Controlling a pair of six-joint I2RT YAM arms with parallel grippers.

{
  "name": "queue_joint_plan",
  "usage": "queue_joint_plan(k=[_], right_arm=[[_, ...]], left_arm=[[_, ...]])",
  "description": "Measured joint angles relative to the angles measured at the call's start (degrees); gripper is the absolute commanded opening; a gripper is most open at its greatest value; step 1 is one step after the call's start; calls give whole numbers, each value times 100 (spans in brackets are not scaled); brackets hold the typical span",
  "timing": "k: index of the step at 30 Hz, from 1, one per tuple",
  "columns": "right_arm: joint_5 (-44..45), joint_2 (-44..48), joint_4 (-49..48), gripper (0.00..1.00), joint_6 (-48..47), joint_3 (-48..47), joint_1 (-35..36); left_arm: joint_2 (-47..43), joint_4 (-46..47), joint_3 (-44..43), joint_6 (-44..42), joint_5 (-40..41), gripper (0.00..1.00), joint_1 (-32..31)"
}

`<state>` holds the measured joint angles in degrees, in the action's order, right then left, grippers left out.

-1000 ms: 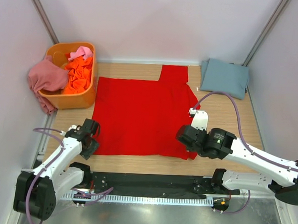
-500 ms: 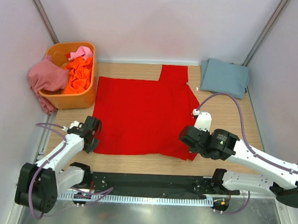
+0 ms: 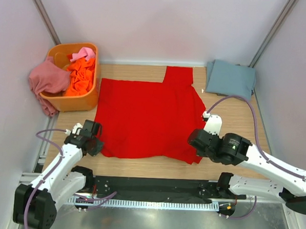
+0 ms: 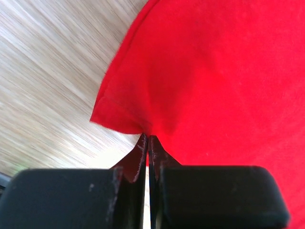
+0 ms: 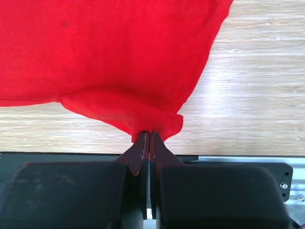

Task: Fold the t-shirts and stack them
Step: Fold the tshirt

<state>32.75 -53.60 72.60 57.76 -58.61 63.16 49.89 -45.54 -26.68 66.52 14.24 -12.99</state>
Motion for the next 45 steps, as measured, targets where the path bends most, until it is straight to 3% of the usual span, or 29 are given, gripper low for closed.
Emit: queue_joint_plan(k=[5, 16, 28, 45], right_arm=[[-28, -505, -203, 1, -326, -273, -87], [-52, -1821, -1104, 1, -2020, -1639, -1314], [-291, -2780, -1606, 1, -3340, -2210, -2691], [-531, -3912, -1985, 1, -3987, -2623, -3189]], left_arm=[[160, -157, -221, -216, -323, 0, 0], [1370, -531, -2511, -1513, -280, 0, 0], [2441, -643, -3027, -2385, -208, 0, 146], [3707, -533, -3866, -2702, 33, 0, 334]])
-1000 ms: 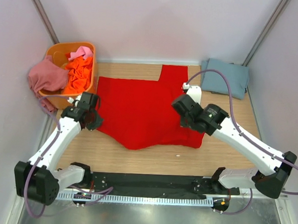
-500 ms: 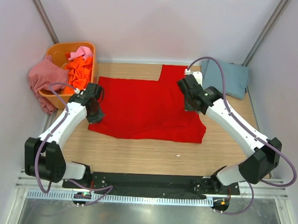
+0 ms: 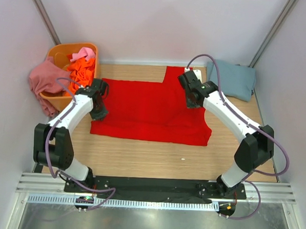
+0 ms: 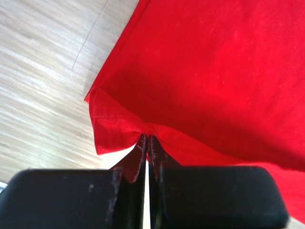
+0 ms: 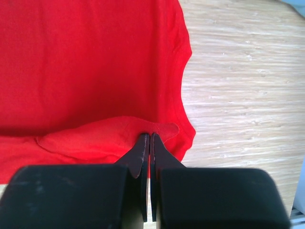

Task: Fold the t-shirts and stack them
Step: Fold the tshirt

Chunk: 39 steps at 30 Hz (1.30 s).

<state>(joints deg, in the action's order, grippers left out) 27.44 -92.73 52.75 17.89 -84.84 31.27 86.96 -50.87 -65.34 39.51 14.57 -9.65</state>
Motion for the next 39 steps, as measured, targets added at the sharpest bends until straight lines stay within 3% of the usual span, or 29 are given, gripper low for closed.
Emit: queue_joint_plan(k=[16, 18, 20, 21, 22, 24, 25, 26, 31, 33, 35, 39], right_arm=[[105, -811, -144, 1, -221, -629, -361], [129, -946, -168, 1, -236, -708, -435], [151, -1110, -216, 2, -251, -778, -525], [155, -1182, -225, 7, -258, -813, -564], [151, -1287, -232, 26, -264, -870, -616], [138, -1558, -249, 46, -275, -1078, -719], [127, -1729, -269, 66, -284, -1226, -782], [109, -1912, -269, 72, -273, -1405, -839], [153, -2522, -240, 87, -393, -2168, -1014], [168, -2452, -251, 88, -374, -2140, -1058], [-39, -2105, -446, 89, -278, -1731, -1141], [-935, -455, -953, 88, 111, 304, -1517]], left_arm=[[1047, -50, -758, -103, 155, 0, 44], [1215, -52, -953, -107, 186, 4, 52], [1423, -55, -1169, -136, 216, 18, 70], [1515, -55, -1279, -142, 236, 28, 79], [1613, -83, -1405, -155, 229, 43, 87], [1694, -120, -1532, -192, 192, 56, 68], [1703, -136, -1534, -219, 186, 62, 66], [1698, -164, -1532, -225, 186, 64, 66], [1394, -291, -1368, -254, 190, 64, 81], [1082, -308, -1200, -258, 184, 64, 120], [634, -304, -951, -280, 149, 64, 142], [-247, -282, -470, -404, -35, 64, 131]])
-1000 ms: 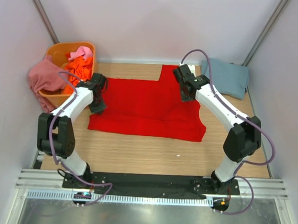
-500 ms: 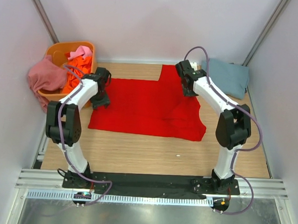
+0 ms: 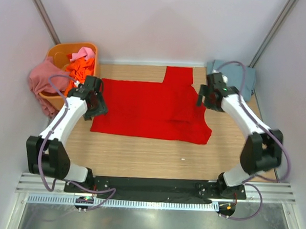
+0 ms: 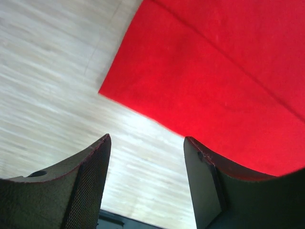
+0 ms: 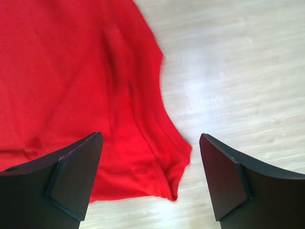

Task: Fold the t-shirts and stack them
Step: Fold the tshirt

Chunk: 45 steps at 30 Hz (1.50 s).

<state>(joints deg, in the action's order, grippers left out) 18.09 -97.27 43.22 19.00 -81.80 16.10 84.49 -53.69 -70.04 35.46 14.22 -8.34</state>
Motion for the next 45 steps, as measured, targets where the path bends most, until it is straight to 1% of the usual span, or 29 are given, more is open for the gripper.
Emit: queue_joint_plan(k=[3, 6, 8, 10, 14, 17, 18, 20, 21, 22, 25, 26, 27, 30, 33, 34, 35, 36, 37, 38, 39, 40, 42, 44, 45], right_arm=[[-671, 1381, -291, 86, 450, 1550, -535], [-1113, 2120, -511, 83, 846, 2653, -774], [-1475, 2247, -691, 80, 1040, 3283, -763], [-1709, 2186, -785, 77, 1145, 3648, -763], [-2039, 1971, -1036, 73, 1283, 4061, -863], [-2164, 1801, -1292, 59, 1307, 4120, -887], [-2194, 1740, -1384, 45, 1307, 4127, -901], [-2229, 1679, -1543, 31, 1298, 4151, -925], [-2238, 1652, -1604, 17, 1285, 4166, -955], [-2258, 1635, -1633, 13, 1257, 4186, -1003], [-2201, 1661, -1635, 11, 1263, 4223, -1261], [-2109, 1705, -1600, 7, 1274, 4229, -1379], [-2011, 1759, -1552, 5, 1290, 4229, -1462], [-1569, 2063, -1320, 1, 1412, 4229, -1746], [-1062, 2417, -1091, 1, 1593, 4227, -2020], [-938, 2470, -1049, 6, 1635, 4227, -2087], [-809, 2494, -997, 16, 1674, 4218, -2181], [-719, 2490, -966, 36, 1700, 4212, -2249], [-651, 2476, -942, 47, 1753, 4212, -2302], [-577, 2459, -903, 62, 1770, 4207, -2332], [-527, 2452, -850, 88, 1784, 4205, -2339], [-472, 2455, -798, 92, 1808, 4201, -2339], [-358, 2479, -664, 94, 1766, 4142, -2339], [-341, 2590, -511, 86, 1757, 4011, -2334], [-378, 2717, -476, 79, 1742, 3919, -2334]], left_arm=[[-664, 37, 452, -92, -223, 64, -20], [-1248, 96, 925, -179, -476, 64, -28], [-1556, 122, 1187, -256, -614, 64, -28], [-1733, 151, 1353, -323, -680, 63, -28], [-1757, 157, 1438, -413, -743, 62, -28], [-1773, 164, 1445, -450, -782, 63, -28], [-1794, 173, 1458, -450, -785, 62, -28], [-1862, 192, 1497, -450, -785, 62, -28], [-1902, 195, 1513, -450, -782, 63, -28], [-1917, 199, 1515, -452, -782, 62, -31], [-1930, 214, 1515, -450, -782, 62, -39], [-1930, 223, 1517, -452, -782, 62, -50], [-1930, 229, 1517, -450, -782, 62, -70], [-1930, 240, 1517, -455, -785, 62, -153], [-1930, 240, 1517, -461, -785, 62, -293], [-1930, 240, 1517, -463, -787, 62, -330], [-1930, 243, 1517, -466, -787, 62, -378], [-1930, 243, 1517, -466, -787, 62, -415], [-1930, 243, 1517, -468, -789, 62, -442], [-1930, 245, 1517, -468, -791, 62, -463], [-1930, 245, 1517, -468, -793, 62, -479], [-1930, 245, 1517, -468, -793, 61, -490], [-1939, 240, 1517, -468, -789, 61, -514], [-1989, 203, 1515, -468, -782, 62, -525], [-2065, 168, 1515, -468, -769, 63, -544]])
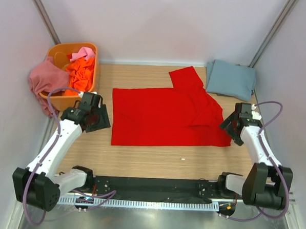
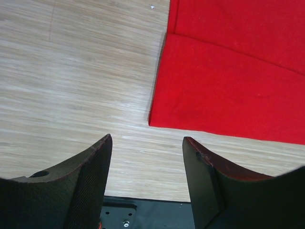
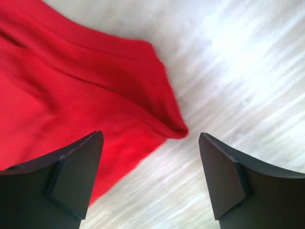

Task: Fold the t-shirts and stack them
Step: Fold the tshirt

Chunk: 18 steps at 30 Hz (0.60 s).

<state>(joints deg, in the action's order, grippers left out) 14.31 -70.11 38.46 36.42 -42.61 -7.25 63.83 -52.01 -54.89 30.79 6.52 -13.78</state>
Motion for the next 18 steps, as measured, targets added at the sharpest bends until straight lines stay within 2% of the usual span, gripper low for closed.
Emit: queue_joint_plan(k=[4, 5, 8, 15, 18], right_arm=[[-706, 577, -304, 59, -2, -256, 13], [-933, 636, -474, 49, 22, -275, 35], [-1526, 396, -916, 37, 111, -280, 90], [-2216, -815, -1633, 37, 267, -114, 271], [-2273, -1047, -1818, 42, 275, -111, 315]], left_arm=[[-525, 13, 22, 4, 48, 63, -20], [-699, 35, 48, 4, 74, 64, -20], [-997, 42, 61, 9, 157, 64, -20], [-973, 72, 116, 11, 249, 64, -20], [-973, 74, 127, 15, 254, 63, -20]])
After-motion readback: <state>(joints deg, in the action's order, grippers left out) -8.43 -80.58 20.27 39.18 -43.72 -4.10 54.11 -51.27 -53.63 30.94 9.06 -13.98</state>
